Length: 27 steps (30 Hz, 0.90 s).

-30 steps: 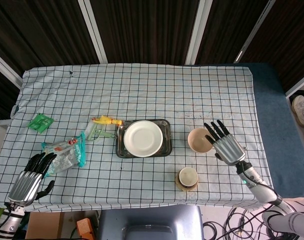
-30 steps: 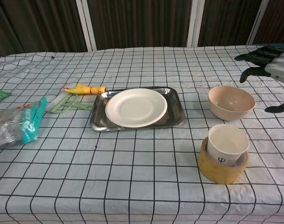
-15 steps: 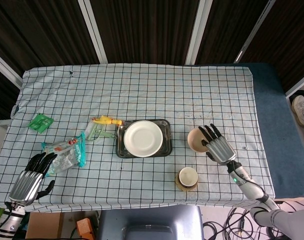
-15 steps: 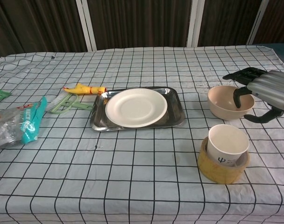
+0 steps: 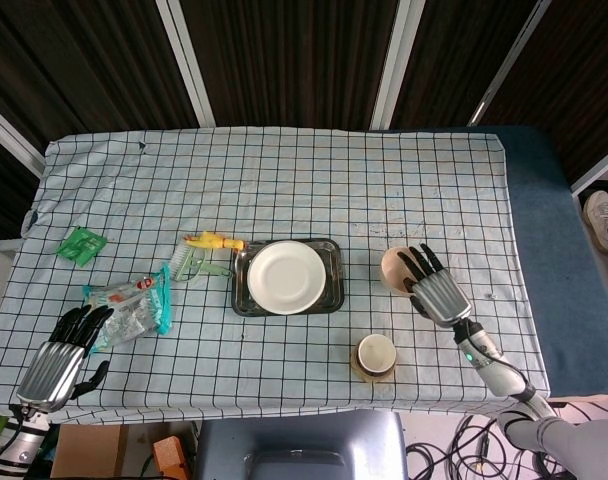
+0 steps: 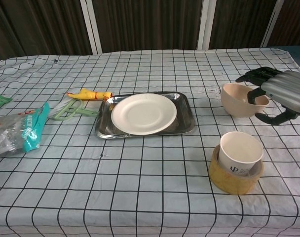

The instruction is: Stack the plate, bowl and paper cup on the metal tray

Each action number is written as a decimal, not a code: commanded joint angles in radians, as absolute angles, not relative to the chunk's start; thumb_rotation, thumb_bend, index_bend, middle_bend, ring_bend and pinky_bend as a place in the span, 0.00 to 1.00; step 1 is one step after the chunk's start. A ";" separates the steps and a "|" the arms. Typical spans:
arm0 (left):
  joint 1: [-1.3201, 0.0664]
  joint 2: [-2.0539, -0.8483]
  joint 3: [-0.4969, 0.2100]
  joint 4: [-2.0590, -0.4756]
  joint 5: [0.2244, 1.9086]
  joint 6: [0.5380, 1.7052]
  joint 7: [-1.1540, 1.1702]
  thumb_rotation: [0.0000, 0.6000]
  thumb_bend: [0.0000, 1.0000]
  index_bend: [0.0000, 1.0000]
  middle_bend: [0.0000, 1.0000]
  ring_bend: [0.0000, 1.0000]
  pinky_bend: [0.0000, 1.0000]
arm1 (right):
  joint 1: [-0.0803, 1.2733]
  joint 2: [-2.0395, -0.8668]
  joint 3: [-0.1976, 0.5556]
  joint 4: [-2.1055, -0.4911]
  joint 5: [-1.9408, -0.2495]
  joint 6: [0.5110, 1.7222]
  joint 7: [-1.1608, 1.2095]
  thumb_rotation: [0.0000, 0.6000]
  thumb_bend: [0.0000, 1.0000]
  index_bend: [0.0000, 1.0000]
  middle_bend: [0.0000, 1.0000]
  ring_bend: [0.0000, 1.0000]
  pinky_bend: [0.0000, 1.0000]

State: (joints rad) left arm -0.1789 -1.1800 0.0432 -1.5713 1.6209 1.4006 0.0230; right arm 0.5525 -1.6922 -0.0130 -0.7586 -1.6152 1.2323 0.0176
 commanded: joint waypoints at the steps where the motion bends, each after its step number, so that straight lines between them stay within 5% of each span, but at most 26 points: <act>1: -0.179 -1.180 0.044 -1.571 1.622 1.400 0.023 1.00 0.41 0.00 0.08 0.03 0.09 | 0.559 -1.683 0.002 -0.775 -1.612 1.244 0.012 1.00 0.38 0.63 0.08 0.00 0.00; 17: -0.182 -1.180 0.044 -1.569 1.624 1.400 0.018 1.00 0.41 0.00 0.08 0.03 0.09 | 0.710 -1.674 0.158 -1.024 -1.549 1.169 -0.209 1.00 0.38 0.63 0.08 0.00 0.00; 27: -0.185 -1.172 0.045 -1.564 1.624 1.396 -0.007 1.00 0.41 0.00 0.08 0.03 0.09 | 0.842 -1.847 0.252 -1.083 -1.426 1.045 -0.510 1.00 0.38 0.63 0.08 0.00 0.00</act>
